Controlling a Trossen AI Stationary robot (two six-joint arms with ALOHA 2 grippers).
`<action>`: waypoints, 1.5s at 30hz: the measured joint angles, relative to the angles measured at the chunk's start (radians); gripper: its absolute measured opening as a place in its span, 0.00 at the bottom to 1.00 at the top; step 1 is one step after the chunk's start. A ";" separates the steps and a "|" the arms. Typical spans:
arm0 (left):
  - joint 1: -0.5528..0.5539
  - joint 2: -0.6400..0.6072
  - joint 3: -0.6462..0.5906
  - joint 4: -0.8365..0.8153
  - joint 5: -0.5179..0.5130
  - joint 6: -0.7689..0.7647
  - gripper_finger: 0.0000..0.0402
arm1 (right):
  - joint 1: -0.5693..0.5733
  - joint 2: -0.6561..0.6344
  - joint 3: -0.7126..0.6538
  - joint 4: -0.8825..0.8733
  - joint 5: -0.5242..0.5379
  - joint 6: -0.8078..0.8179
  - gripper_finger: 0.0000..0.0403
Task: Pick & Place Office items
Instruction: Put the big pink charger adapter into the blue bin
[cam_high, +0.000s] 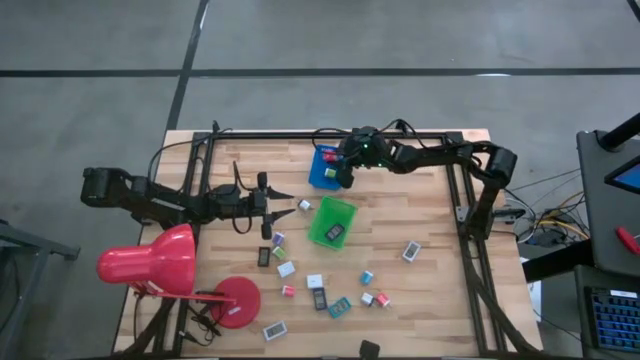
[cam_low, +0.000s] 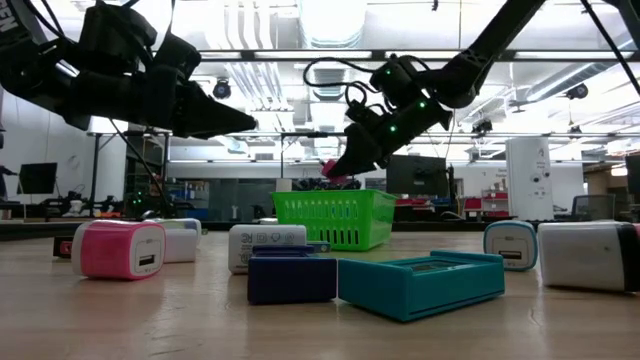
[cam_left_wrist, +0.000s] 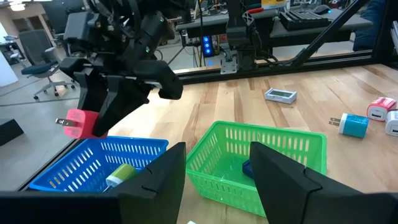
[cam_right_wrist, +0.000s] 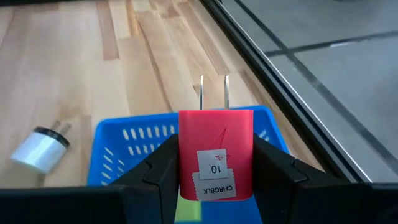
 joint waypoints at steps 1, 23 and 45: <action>0.000 0.000 0.000 0.000 0.000 0.000 0.45 | -0.005 0.000 0.002 -0.014 0.000 -0.003 0.35; 0.000 0.000 0.006 0.000 0.000 0.001 0.45 | -0.059 0.178 0.333 -0.514 -0.098 -0.060 0.35; 0.000 0.000 -0.003 0.000 0.000 0.001 0.45 | -0.061 0.288 0.483 -0.715 -0.114 -0.091 0.35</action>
